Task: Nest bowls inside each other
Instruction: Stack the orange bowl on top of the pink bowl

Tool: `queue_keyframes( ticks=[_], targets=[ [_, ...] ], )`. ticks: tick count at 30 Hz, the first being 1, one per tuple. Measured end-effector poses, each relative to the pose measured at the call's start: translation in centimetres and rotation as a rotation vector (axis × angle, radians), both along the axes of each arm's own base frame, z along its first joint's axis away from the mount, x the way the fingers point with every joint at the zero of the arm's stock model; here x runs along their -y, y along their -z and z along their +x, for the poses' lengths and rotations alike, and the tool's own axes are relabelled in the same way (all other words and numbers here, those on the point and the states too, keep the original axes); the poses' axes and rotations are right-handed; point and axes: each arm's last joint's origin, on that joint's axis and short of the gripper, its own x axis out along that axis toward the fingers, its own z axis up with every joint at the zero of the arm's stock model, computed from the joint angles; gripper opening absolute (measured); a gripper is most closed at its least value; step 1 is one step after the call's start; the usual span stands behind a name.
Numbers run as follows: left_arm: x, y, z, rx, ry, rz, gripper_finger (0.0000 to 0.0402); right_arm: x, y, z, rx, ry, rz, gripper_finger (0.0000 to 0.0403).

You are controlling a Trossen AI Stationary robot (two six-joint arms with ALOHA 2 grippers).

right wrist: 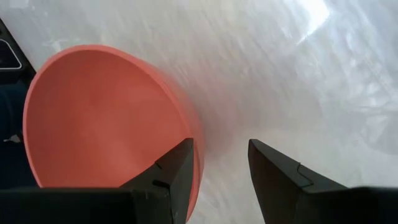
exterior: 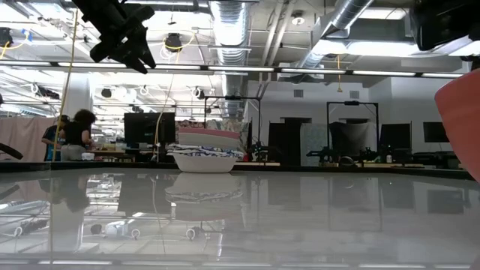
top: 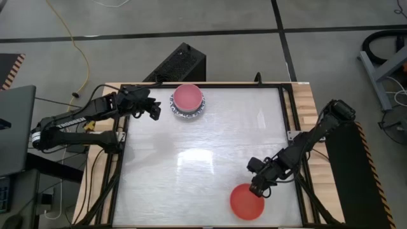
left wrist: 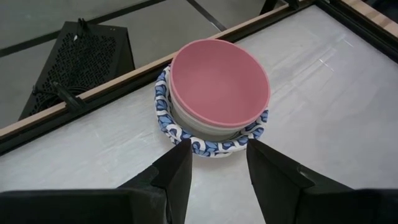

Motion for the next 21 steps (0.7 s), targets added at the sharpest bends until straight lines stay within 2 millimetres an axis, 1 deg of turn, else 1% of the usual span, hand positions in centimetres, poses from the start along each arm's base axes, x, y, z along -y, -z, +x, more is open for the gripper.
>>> queue_keyframes(
  ticks=[8,17,21],
  targets=[
    [0.0,0.0,0.0,0.0,-0.001,0.001,0.0142,-0.39,0.02,-0.37,0.01,-0.014,-0.019,0.0174],
    [-0.01,0.0,0.0,-0.001,-0.004,0.002,0.0142,-0.71,-0.2,0.03,0.064,-0.043,0.003,0.0174],
    [-0.01,0.01,0.0,-0.002,-0.004,0.002,0.0142,-0.53,-0.06,-0.17,0.039,-0.038,-0.016,0.0173]
  ],
)
